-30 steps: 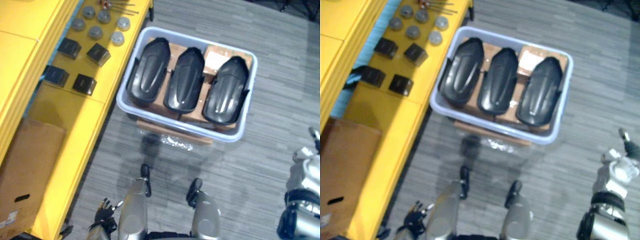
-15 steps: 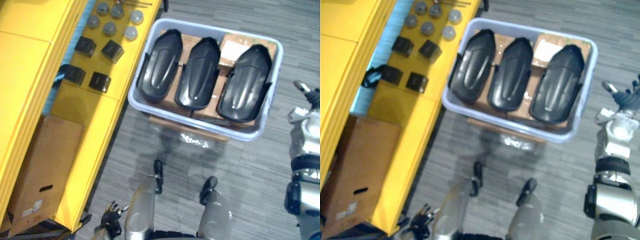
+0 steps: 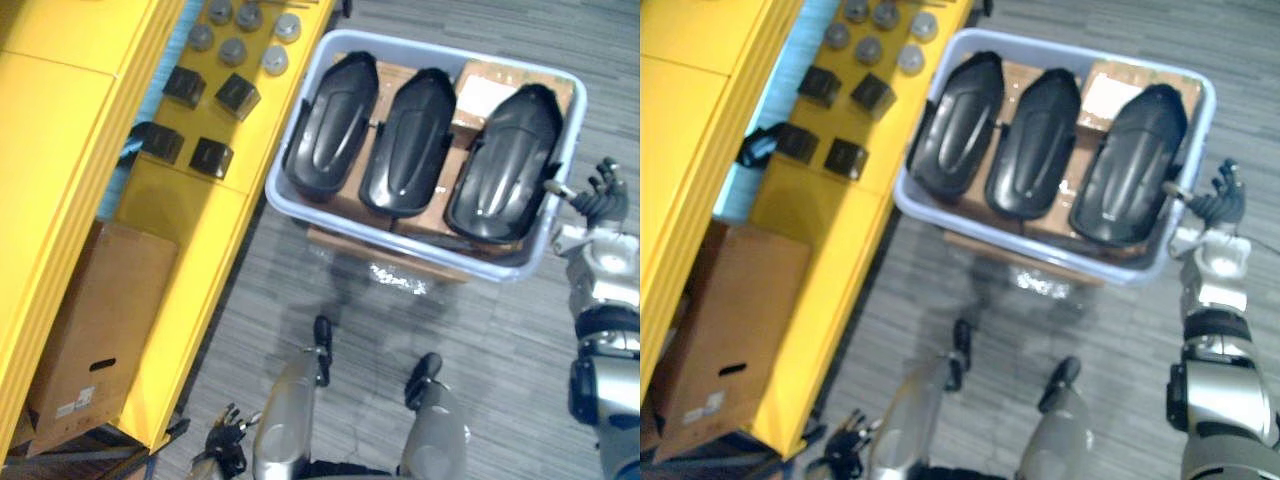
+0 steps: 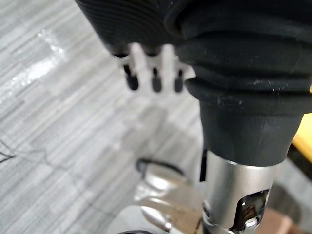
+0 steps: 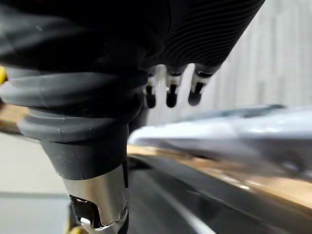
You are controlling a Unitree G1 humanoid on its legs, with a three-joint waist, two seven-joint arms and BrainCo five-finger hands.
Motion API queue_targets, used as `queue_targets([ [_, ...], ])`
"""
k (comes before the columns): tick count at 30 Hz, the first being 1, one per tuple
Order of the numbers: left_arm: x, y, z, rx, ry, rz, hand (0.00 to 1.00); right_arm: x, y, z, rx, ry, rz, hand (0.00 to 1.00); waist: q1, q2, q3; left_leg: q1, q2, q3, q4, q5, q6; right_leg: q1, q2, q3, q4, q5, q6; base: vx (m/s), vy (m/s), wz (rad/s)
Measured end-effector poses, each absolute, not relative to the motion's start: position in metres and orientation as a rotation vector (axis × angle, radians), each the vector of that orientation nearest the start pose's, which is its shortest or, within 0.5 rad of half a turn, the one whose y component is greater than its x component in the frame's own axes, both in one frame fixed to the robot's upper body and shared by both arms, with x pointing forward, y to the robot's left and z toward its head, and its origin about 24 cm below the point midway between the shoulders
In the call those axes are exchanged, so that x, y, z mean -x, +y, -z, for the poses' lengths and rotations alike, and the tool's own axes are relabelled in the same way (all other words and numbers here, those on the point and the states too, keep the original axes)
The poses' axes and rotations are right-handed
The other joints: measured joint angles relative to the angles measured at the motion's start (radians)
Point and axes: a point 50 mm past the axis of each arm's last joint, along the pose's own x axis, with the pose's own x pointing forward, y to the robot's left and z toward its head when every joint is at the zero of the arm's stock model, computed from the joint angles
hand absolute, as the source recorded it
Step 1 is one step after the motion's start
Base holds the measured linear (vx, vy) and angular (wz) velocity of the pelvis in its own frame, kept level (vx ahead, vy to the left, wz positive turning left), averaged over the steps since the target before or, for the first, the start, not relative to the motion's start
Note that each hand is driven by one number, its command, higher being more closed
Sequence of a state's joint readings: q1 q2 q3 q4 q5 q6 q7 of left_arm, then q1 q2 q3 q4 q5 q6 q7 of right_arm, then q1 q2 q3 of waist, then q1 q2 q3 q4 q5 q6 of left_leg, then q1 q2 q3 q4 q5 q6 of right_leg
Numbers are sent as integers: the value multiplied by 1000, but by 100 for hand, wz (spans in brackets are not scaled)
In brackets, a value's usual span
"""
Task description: Walk over and take plastic housings, then place them on the shelf
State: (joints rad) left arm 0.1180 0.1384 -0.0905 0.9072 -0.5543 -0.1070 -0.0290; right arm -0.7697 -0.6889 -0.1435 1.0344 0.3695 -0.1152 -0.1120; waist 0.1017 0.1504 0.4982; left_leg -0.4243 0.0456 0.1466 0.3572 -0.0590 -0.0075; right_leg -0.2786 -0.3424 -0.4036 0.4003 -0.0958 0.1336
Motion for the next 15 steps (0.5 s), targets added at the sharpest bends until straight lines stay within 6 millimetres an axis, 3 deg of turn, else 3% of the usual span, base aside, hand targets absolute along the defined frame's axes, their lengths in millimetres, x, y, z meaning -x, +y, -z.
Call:
queue_targets([
  [3,-117,188,146,370,890,-267,0,-341,-365,-139,74,19,600,0,2,27,-1,-13,-3,-2,2,1,2,-10,-5,-3,7,0,0,-19,15,3],
  [8,-119,183,148,392,900,-269,0,-337,-380,-149,75,40,653,0,18,38,-2,-34,-5,-4,2,10,5,-41,-11,-2,26,-3,-4,-6,4,0],
  [9,-120,182,148,395,902,-269,0,-336,-383,-150,75,49,665,100,23,40,-3,-35,-5,-4,2,12,5,-43,-12,-3,30,-4,-5,0,0,0],
  [15,-127,173,149,398,918,-232,0,-327,-406,-178,158,51,731,100,36,82,-15,-102,-21,-32,3,32,7,-110,-31,-14,74,-13,-8,-30,5,14],
])
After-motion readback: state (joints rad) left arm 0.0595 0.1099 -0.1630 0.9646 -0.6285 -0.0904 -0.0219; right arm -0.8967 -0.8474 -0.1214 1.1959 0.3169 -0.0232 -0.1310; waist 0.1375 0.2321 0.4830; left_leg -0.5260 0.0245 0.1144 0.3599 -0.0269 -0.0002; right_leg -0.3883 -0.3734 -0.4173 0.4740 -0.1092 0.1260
